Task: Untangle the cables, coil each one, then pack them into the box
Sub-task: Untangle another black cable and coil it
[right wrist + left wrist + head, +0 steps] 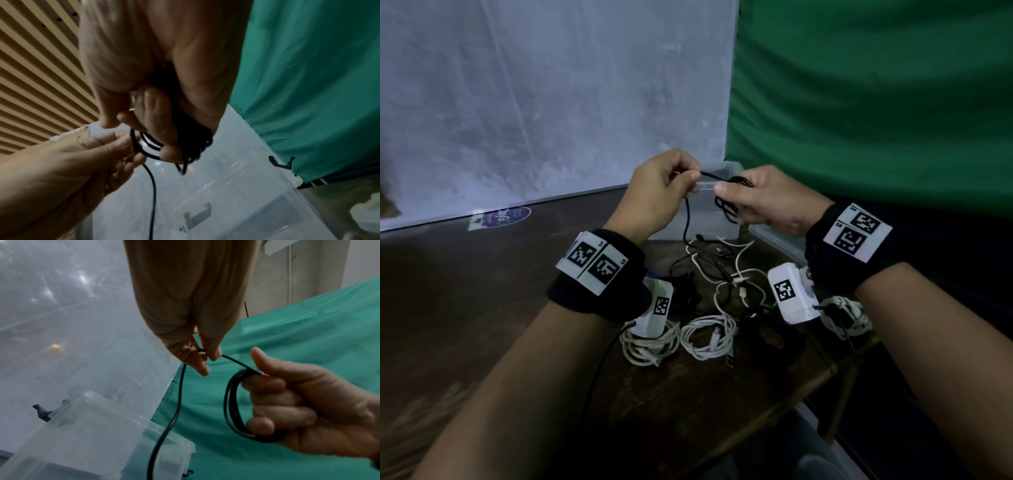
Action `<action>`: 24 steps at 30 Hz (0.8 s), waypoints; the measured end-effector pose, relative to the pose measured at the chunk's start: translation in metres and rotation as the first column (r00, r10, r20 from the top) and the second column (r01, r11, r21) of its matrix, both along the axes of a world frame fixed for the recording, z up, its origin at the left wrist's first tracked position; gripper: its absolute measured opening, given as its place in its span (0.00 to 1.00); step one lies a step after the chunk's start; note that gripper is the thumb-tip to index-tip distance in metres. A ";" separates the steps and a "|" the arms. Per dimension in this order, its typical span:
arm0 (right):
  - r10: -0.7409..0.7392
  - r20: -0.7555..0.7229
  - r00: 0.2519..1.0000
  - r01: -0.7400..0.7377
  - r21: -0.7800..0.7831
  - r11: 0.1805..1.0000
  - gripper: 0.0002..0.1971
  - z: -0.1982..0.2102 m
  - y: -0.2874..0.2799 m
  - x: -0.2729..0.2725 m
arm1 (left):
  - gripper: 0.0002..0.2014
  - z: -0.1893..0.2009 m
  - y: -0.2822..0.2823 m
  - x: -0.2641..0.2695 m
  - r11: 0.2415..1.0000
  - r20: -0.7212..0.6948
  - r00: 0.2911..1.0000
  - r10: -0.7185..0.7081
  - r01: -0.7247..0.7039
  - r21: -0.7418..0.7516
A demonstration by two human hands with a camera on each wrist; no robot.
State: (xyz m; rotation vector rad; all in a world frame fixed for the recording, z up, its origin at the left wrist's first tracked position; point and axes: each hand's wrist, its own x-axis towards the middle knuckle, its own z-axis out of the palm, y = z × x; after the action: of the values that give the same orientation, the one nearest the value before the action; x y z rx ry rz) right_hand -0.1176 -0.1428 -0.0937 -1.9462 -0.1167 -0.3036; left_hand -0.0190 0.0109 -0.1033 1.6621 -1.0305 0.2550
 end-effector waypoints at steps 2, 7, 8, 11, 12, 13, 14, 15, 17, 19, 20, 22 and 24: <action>-0.004 0.000 1.000 0.004 0.064 0.998 0.20 0.000 0.001 0.000 | 0.07 -0.003 -0.003 0.000 1.000 -0.029 1.000 -0.001 0.002 0.026; -0.006 0.048 0.999 -0.007 0.269 0.963 0.21 0.008 0.005 -0.002 | 0.06 -0.009 -0.006 -0.002 0.993 -0.088 0.996 0.009 0.001 0.116; -0.021 0.066 0.998 0.001 0.295 0.955 0.21 0.009 0.006 -0.002 | 0.06 -0.009 -0.005 -0.001 0.989 -0.097 0.995 0.020 -0.006 0.144; -0.080 0.143 0.987 0.022 0.369 0.929 0.20 0.012 0.007 0.000 | 0.07 -0.010 -0.004 0.000 0.974 -0.112 0.992 0.052 -0.026 0.224; -0.101 0.170 0.980 0.028 0.387 0.922 0.19 0.013 0.008 0.000 | 0.09 -0.011 -0.003 0.000 0.969 -0.117 0.991 0.061 -0.031 0.244; -0.117 0.195 0.974 0.030 0.402 0.915 0.17 0.015 0.008 0.000 | 0.10 -0.011 -0.003 0.000 0.965 -0.126 0.990 0.070 -0.035 0.262; -0.127 0.217 0.968 0.025 0.419 0.908 0.16 0.017 0.008 0.000 | 0.11 -0.012 -0.002 0.000 0.960 -0.134 0.988 0.078 -0.038 0.276; -0.133 0.239 0.962 0.015 0.438 0.899 0.14 0.019 0.008 -0.001 | 0.12 -0.012 -0.001 0.000 0.956 -0.140 0.986 0.085 -0.041 0.291; -0.139 0.272 0.952 -0.007 0.475 0.880 0.13 0.023 0.008 -0.001 | 0.11 -0.014 0.000 0.001 0.945 -0.140 0.985 0.098 -0.047 0.324; -0.141 0.285 0.948 -0.023 0.503 0.864 0.14 0.026 0.007 -0.002 | 0.10 -0.014 0.001 0.002 0.937 -0.141 0.984 0.112 -0.057 0.345; -0.140 0.284 0.949 -0.032 0.525 0.851 0.15 0.027 0.007 -0.003 | 0.10 -0.014 0.001 0.002 0.937 -0.146 0.982 0.118 -0.061 0.344; -0.135 0.283 0.949 -0.059 0.584 0.810 0.17 0.028 0.006 -0.003 | 0.10 -0.014 0.002 0.002 0.940 -0.162 0.979 0.128 -0.068 0.333; -0.141 0.290 0.947 -0.081 0.636 0.767 0.18 0.029 0.004 -0.004 | 0.11 -0.014 0.002 0.003 0.939 -0.164 0.975 0.149 -0.088 0.332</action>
State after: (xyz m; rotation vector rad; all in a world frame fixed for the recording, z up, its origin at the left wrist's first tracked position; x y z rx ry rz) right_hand -0.1214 -0.1388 -0.0652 -1.1959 -0.1691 -0.6014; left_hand -0.0155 0.0125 -0.1176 2.0072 -0.8632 0.0048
